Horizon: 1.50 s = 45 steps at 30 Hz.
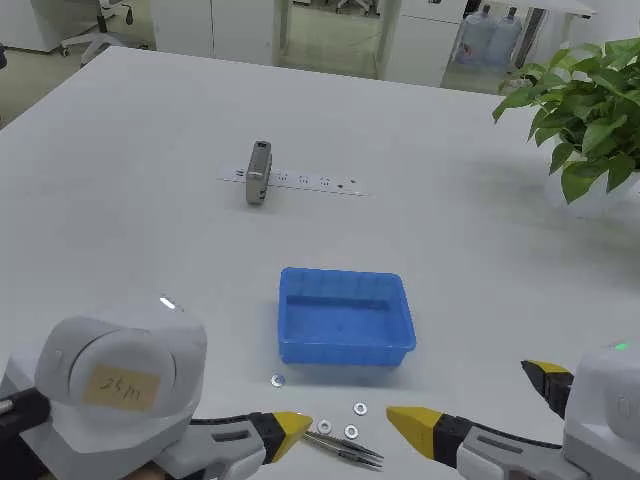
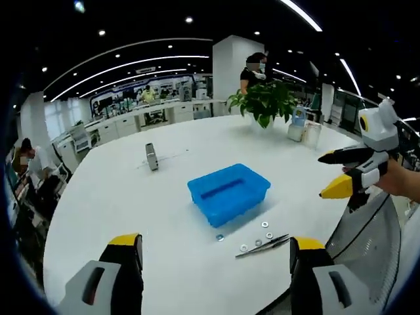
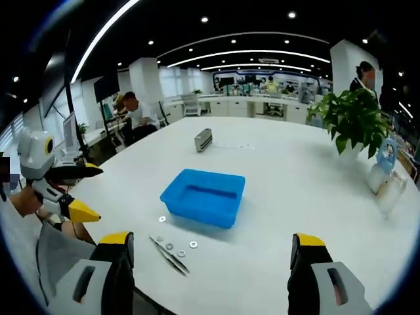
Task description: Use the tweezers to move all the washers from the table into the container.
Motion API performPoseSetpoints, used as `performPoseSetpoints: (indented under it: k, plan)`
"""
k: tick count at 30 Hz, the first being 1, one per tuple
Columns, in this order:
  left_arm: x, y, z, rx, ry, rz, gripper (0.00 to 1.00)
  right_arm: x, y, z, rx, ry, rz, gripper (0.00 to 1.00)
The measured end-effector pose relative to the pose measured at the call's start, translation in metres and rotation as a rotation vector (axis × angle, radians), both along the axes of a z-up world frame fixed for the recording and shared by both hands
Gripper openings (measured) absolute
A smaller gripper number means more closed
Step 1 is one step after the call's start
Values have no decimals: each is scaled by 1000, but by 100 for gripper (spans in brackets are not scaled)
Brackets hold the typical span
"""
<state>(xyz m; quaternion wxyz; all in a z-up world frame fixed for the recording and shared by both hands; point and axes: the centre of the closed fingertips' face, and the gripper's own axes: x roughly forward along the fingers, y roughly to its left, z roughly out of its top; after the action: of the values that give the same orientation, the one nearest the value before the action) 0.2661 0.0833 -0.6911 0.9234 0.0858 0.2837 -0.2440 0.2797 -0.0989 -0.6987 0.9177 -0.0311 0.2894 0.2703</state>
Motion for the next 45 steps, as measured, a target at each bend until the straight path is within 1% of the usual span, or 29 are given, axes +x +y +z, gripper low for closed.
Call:
performPoseSetpoints:
  k: [5,10,15,20,22,25,27,32,36,38,45]
  plan:
    - [0,-1,0,6,1,-7,98,0,0,-2,-14,3,2,99]
    - [-1,-2,-2,14,5,-14,98,0,1,-2,-8,4,3,99]
    - [0,-1,-3,18,8,-15,98,0,0,-5,-15,9,7,99]
    - [0,-1,-5,21,16,-17,97,1,0,-8,-18,21,9,99]
    - [0,-1,-6,21,21,-20,96,1,0,-9,-20,18,10,99]
    - [0,-3,-9,27,24,-35,95,2,0,-10,-19,23,10,99]
    - [0,-4,-11,28,31,-43,96,2,0,-11,-23,25,10,99]
    - [3,-5,-12,26,33,-46,95,3,0,-13,-21,32,7,99]
    - [9,-4,-12,16,31,-38,95,5,1,-14,-24,38,11,99]
    - [11,-3,-13,15,35,-37,95,6,2,-16,-30,37,15,99]
    - [16,-2,-21,20,51,-45,94,8,4,-22,-37,57,23,99]
